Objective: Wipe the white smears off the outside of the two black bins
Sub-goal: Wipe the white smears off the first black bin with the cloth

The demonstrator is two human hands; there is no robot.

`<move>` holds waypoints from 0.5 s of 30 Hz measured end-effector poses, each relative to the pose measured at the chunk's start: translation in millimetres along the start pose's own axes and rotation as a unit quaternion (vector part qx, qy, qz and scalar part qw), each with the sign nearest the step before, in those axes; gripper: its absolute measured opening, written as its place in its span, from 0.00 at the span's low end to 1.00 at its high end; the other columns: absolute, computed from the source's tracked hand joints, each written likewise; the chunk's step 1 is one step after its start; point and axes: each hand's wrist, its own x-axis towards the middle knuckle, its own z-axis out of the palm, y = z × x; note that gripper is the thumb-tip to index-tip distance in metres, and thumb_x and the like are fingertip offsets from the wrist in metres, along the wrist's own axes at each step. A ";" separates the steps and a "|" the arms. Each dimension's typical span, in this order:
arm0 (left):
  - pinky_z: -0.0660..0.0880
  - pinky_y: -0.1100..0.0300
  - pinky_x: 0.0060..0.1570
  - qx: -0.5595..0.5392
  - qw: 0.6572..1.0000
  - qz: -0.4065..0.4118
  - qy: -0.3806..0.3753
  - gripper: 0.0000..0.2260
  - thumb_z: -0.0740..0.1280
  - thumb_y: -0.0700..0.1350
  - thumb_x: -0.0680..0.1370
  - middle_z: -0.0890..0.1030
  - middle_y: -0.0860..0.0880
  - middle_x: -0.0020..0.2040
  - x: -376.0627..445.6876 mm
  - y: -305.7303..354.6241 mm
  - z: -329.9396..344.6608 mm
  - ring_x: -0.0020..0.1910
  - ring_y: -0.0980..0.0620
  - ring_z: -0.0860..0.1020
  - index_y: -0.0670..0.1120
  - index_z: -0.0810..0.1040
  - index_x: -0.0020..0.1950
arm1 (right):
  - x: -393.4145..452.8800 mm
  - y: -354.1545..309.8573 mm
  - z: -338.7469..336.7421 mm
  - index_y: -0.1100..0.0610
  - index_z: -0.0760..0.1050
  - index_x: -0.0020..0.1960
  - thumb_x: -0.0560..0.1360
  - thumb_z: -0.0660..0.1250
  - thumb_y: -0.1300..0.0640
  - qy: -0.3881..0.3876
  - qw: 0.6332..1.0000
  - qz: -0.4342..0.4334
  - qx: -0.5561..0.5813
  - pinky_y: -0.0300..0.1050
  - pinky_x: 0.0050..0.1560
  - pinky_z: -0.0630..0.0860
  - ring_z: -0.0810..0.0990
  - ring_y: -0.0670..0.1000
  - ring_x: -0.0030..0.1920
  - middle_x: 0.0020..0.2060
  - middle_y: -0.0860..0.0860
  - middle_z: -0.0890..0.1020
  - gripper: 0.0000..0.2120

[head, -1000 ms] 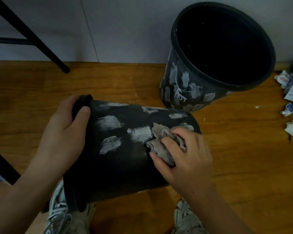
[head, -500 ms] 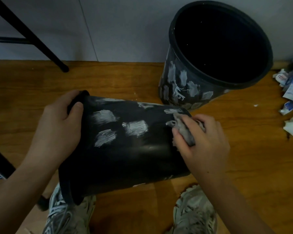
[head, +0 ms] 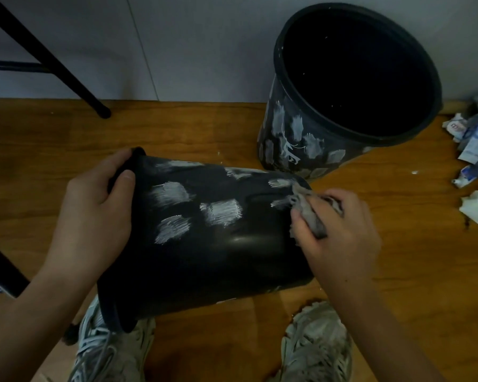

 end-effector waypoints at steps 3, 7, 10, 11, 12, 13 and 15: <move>0.61 0.87 0.42 0.016 1.000 0.007 0.012 0.16 0.58 0.41 0.83 0.72 0.61 0.58 -3.9 1.4 0.8 0.48 0.75 0.70 0.47 0.71 0.70 | 10.6 -23.6 5.1 0.59 0.81 0.54 0.76 0.65 0.47 -0.024 0.997 -0.070 0.026 0.40 0.43 0.67 0.74 0.51 0.47 0.51 0.55 0.79 0.17; 0.60 0.88 0.43 0.039 0.999 0.022 0.009 0.17 0.57 0.42 0.82 0.70 0.57 0.60 -10.4 2.1 -1.7 0.52 0.72 0.65 0.47 0.70 0.71 | -2.2 -28.7 4.4 0.59 0.82 0.51 0.74 0.68 0.49 -0.024 0.992 -0.115 0.052 0.39 0.40 0.69 0.75 0.51 0.45 0.50 0.55 0.80 0.14; 0.61 0.87 0.45 0.025 0.999 0.025 0.005 0.17 0.57 0.42 0.83 0.71 0.63 0.59 -8.4 -3.0 -0.6 0.51 0.75 0.69 0.48 0.70 0.71 | -12.4 -3.3 -1.2 0.60 0.82 0.50 0.74 0.66 0.50 -0.005 0.999 -0.020 0.027 0.39 0.39 0.67 0.77 0.53 0.43 0.49 0.57 0.80 0.14; 0.61 0.87 0.45 0.020 0.999 0.027 0.005 0.17 0.57 0.43 0.83 0.71 0.66 0.57 -6.7 -5.3 0.1 0.50 0.77 0.70 0.49 0.70 0.71 | -12.0 2.5 -2.8 0.60 0.82 0.50 0.75 0.66 0.50 0.001 1.000 0.004 0.018 0.39 0.38 0.67 0.77 0.53 0.42 0.49 0.56 0.80 0.14; 0.62 0.86 0.46 0.016 0.999 0.027 0.005 0.16 0.57 0.43 0.83 0.71 0.68 0.56 -4.7 -8.0 1.0 0.51 0.78 0.70 0.50 0.70 0.71 | -9.6 4.6 -3.3 0.59 0.82 0.50 0.75 0.66 0.50 0.002 1.000 0.014 0.009 0.39 0.38 0.66 0.77 0.53 0.43 0.49 0.56 0.80 0.14; 0.63 0.86 0.47 0.015 1.000 0.024 0.007 0.16 0.57 0.44 0.83 0.71 0.69 0.55 -2.6 -11.5 1.6 0.51 0.79 0.70 0.51 0.70 0.71 | -6.0 2.8 -2.8 0.59 0.82 0.50 0.76 0.65 0.49 -0.001 1.000 0.012 0.004 0.38 0.39 0.65 0.77 0.53 0.43 0.49 0.56 0.80 0.14; 0.64 0.85 0.47 0.010 1.000 0.019 0.006 0.16 0.57 0.45 0.83 0.70 0.73 0.54 0.1 -17.1 1.1 0.53 0.79 0.70 0.53 0.70 0.71 | 2.2 -9.6 0.9 0.59 0.81 0.52 0.76 0.65 0.48 -0.014 1.000 -0.020 0.013 0.38 0.42 0.65 0.75 0.51 0.45 0.50 0.55 0.79 0.15</move>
